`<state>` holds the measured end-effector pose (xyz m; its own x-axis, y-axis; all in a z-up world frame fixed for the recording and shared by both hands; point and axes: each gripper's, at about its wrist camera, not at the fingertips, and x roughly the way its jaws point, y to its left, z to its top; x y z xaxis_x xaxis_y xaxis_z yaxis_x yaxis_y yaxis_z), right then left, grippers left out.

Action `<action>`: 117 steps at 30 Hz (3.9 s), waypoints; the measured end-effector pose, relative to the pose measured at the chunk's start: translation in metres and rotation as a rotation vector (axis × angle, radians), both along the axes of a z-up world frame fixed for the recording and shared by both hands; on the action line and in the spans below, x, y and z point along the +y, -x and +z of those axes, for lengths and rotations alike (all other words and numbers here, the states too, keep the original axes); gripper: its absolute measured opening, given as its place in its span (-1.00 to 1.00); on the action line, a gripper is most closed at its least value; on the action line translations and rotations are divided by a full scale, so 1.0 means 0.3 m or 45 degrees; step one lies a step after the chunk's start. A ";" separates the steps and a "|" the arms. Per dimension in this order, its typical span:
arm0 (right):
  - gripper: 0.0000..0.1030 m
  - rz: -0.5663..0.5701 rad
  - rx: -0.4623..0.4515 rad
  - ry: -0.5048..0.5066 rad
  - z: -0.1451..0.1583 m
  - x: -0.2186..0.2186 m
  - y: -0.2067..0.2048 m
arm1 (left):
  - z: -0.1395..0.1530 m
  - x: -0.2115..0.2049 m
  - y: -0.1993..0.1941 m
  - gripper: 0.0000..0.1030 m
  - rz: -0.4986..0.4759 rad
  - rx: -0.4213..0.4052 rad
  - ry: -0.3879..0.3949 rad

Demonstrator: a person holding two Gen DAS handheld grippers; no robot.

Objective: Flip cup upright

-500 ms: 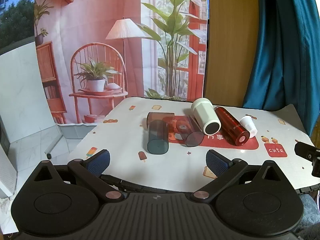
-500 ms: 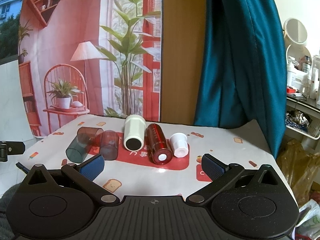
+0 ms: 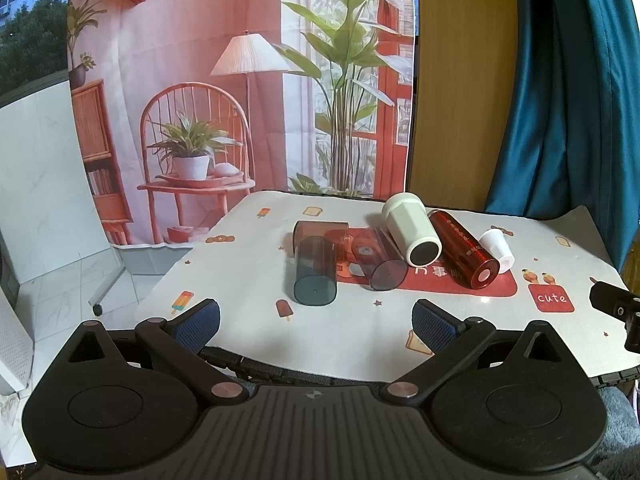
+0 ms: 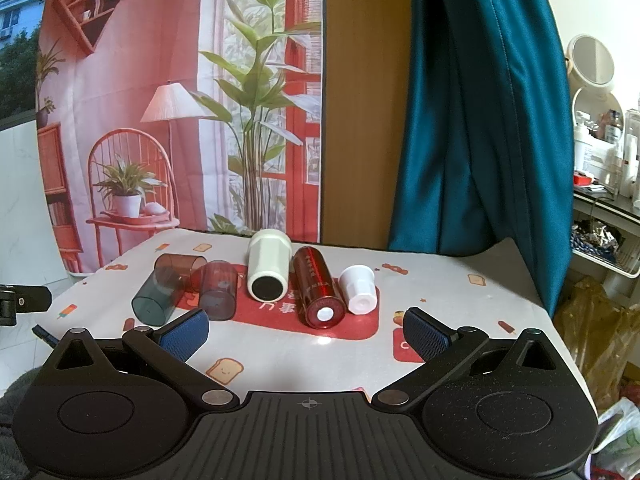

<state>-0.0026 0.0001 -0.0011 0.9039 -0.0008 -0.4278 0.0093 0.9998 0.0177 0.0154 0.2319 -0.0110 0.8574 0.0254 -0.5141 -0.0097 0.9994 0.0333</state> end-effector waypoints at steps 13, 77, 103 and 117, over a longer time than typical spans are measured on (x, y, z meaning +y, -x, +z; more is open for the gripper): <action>0.99 0.002 0.000 0.010 -0.002 0.013 0.000 | -0.003 0.004 -0.008 1.00 -0.005 0.007 0.011; 0.99 -0.099 0.210 -0.108 -0.335 -0.413 -0.740 | -0.266 0.021 -0.434 1.00 0.081 0.331 0.072; -0.06 -0.020 0.451 -0.201 -0.533 -0.424 -1.067 | -0.325 0.011 -0.465 1.00 0.042 0.410 0.065; -0.06 -0.081 0.500 -0.243 -0.512 -0.473 -0.832 | -0.315 0.012 -0.441 1.00 0.016 0.394 0.092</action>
